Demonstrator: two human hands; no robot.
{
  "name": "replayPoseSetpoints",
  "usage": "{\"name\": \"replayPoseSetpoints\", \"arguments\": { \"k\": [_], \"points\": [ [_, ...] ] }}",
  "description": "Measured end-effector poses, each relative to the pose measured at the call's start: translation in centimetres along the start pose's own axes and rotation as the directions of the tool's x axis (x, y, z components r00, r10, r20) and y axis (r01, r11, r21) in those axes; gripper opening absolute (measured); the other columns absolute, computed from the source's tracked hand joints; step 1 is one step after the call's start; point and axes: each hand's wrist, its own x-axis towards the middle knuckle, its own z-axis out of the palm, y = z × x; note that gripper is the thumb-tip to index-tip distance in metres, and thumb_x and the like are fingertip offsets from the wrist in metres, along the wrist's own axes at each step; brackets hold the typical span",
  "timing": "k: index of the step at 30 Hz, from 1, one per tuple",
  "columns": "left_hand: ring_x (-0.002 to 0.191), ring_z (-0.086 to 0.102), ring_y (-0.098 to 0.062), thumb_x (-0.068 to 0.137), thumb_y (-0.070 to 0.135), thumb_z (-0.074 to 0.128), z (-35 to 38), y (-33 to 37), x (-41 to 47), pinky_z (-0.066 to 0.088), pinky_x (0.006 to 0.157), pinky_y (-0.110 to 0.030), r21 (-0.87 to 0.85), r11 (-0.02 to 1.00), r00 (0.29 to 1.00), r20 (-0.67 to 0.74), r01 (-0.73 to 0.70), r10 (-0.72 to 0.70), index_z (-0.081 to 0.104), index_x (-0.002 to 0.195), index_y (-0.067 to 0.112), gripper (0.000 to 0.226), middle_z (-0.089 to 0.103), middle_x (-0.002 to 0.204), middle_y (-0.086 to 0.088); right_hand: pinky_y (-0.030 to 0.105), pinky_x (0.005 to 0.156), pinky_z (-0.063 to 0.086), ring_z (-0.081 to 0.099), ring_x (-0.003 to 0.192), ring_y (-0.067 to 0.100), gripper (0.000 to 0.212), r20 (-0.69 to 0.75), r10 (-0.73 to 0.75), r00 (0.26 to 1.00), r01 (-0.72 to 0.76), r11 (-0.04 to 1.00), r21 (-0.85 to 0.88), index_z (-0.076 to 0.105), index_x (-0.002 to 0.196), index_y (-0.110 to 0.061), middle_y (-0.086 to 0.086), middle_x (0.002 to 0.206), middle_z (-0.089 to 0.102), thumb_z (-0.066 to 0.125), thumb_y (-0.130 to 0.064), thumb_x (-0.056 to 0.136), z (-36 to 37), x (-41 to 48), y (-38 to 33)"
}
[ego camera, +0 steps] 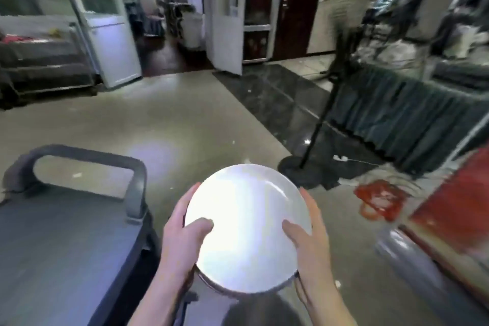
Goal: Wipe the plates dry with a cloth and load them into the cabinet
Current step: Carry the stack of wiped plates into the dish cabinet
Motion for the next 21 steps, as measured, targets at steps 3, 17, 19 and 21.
{"name": "replayPoseSetpoints", "arguments": {
  "k": [3,17,19,21],
  "points": [
    [0.102,0.067,-0.022,0.053,0.012,0.06,10.9,-0.7,0.1,0.059,0.078,-0.043,-0.025,0.999,0.971,0.236,0.03,-0.023,0.063,0.116,0.052,0.075,0.069,0.117,0.012,0.037,0.087,0.053,0.062,0.11,0.013,0.058,-0.261,-0.078,0.962,0.088,0.996,0.026,0.059,0.126,-0.04,-0.008,0.125,0.066,0.065,0.002,0.086,-9.2,0.9,-2.1],
    [0.101,0.067,-0.026,0.051,0.011,0.06,52.8,-5.6,-13.2,0.058,0.074,-0.049,0.096,0.985,0.288,0.948,0.142,-0.134,0.07,0.106,0.042,0.064,0.073,0.106,0.009,0.046,0.094,0.053,0.061,0.111,0.023,0.063,-0.957,-0.101,0.273,0.305,0.952,-0.014,0.06,0.127,-0.041,-0.005,0.124,0.066,0.066,0.001,0.081,-41.0,-5.1,-8.1],
    [0.105,0.065,-0.023,0.051,0.012,0.062,57.5,-6.1,-15.6,0.056,0.074,-0.045,0.105,0.981,0.182,0.974,0.163,-0.134,0.07,0.109,0.04,0.065,0.071,0.111,0.011,0.05,0.095,0.052,0.062,0.112,0.026,0.064,-0.978,-0.081,0.19,0.331,0.944,-0.014,0.06,0.131,-0.035,0.0,0.128,0.065,0.068,-0.001,0.078,-44.2,-5.8,-9.1],
    [0.105,0.064,-0.016,0.05,0.013,0.063,62.0,-6.7,-18.2,0.053,0.071,-0.036,0.135,0.976,0.085,0.985,0.173,-0.151,0.07,0.11,0.041,0.066,0.07,0.111,0.018,0.05,0.09,0.054,0.063,0.109,0.025,0.061,-0.993,-0.063,0.1,0.358,0.933,-0.023,0.062,0.127,-0.037,-0.002,0.125,0.067,0.069,-0.002,0.078,-47.6,-6.4,-9.8]
  ]
}}
